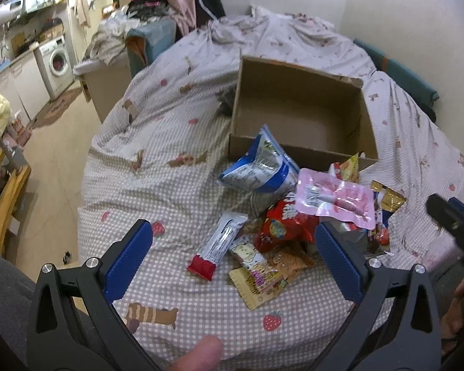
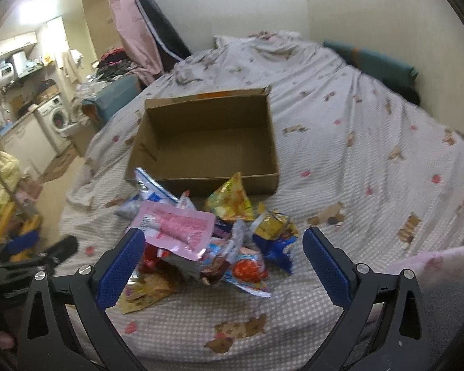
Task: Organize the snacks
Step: 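Grasp the white-red bar with left tool while right tool grasps pink sausage pack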
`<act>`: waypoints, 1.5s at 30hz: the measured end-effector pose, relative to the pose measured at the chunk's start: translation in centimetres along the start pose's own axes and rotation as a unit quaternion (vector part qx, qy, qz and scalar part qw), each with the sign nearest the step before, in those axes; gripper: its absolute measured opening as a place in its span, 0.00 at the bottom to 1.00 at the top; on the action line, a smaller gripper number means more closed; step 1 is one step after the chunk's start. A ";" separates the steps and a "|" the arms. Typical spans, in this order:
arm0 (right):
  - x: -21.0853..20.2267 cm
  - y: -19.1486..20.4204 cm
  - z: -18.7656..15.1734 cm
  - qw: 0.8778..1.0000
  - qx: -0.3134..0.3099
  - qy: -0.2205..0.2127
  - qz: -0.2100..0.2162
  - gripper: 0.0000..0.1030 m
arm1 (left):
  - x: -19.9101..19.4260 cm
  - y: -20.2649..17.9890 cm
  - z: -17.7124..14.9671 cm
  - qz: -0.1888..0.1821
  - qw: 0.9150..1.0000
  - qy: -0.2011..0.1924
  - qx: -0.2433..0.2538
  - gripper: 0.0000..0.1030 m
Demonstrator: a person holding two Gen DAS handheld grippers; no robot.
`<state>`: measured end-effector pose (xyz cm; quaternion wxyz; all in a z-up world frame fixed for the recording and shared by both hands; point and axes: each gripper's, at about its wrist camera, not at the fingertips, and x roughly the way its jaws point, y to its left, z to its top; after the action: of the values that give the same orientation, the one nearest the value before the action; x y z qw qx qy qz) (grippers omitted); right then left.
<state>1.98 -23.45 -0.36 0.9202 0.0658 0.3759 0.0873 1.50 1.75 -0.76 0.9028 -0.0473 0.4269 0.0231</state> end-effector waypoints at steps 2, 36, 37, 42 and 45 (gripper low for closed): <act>0.2 -0.3 0.6 1.000 0.000 0.007 0.006 1.00 | 0.8 0.7 0.7 0.003 1.000 0.027 -0.008 1.00; 14.8 6.1 1.9 0.925 -0.263 0.234 0.139 0.57 | 18.7 1.9 -0.1 -0.010 0.940 0.337 0.054 0.45; 14.7 6.0 1.9 0.926 -0.261 0.232 0.142 0.55 | 18.7 1.9 -0.2 -0.013 0.940 0.337 0.055 0.44; 13.8 4.8 2.7 0.934 -0.233 0.219 0.160 0.43 | 19.4 1.3 -0.7 -0.019 0.941 0.333 0.056 0.32; 13.3 3.7 3.3 0.940 -0.206 0.212 0.171 0.33 | 18.8 1.1 -0.5 -0.020 0.943 0.326 0.057 0.30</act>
<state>13.22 -17.17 -6.44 0.7840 -0.0825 0.5189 0.3306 12.94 2.85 -15.64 0.7157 -0.0097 0.6974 -0.0360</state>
